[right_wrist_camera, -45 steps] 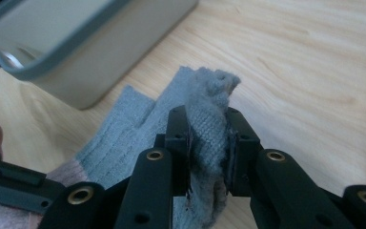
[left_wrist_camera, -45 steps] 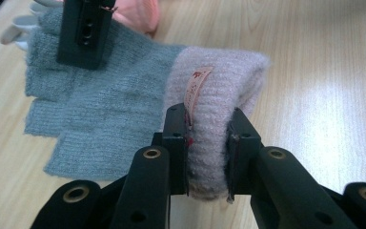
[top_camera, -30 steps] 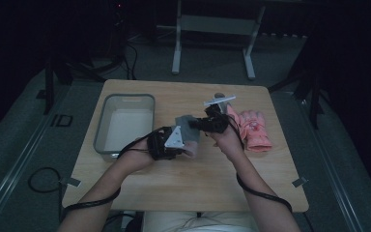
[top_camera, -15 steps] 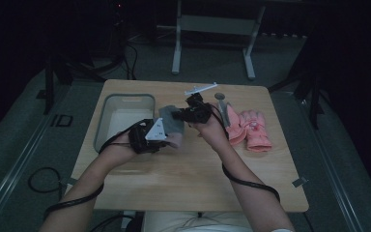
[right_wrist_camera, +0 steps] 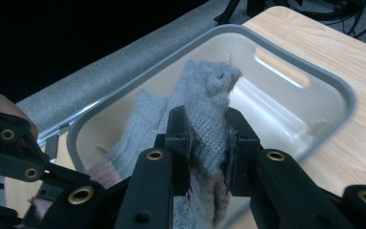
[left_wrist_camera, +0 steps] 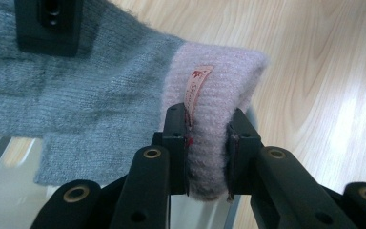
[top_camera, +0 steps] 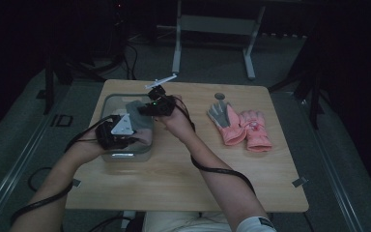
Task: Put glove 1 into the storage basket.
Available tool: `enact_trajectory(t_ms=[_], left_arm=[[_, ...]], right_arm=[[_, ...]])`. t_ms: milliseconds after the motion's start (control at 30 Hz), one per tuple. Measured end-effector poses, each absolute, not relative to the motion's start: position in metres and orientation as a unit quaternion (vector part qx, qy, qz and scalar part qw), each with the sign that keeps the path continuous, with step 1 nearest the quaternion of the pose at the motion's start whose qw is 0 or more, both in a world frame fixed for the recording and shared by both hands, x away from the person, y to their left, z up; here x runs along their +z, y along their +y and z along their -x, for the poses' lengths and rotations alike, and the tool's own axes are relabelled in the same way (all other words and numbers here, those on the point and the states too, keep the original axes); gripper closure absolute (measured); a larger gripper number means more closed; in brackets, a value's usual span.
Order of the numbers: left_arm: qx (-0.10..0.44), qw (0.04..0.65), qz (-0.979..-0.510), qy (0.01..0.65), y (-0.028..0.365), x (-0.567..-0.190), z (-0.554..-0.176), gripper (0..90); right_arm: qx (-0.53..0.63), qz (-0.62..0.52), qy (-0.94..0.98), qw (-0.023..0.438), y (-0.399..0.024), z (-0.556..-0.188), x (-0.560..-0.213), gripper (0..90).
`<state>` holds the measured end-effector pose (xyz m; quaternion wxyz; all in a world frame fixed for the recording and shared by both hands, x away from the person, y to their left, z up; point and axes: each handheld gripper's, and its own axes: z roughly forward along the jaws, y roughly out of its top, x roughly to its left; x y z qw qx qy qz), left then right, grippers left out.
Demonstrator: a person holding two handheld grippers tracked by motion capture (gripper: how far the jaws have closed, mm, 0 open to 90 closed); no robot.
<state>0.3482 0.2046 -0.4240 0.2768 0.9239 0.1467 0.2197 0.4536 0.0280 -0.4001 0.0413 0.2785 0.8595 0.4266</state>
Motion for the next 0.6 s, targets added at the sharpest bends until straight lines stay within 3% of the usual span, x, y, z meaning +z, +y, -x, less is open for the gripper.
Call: enact_trajectory(t_ms=[233,600], left_arm=[[0.206,0.26,-0.929,0.162,0.231,-0.439,-0.362,74.0],[0.169,0.237,-0.939,0.18,0.23,-0.472,-0.389,73.9]], right_arm=[[0.422,-0.282,0.861,0.03,0.057,-0.463,-0.417,75.6],[0.389,-0.313,0.866,0.02,0.066,-0.487,-0.459,75.5]])
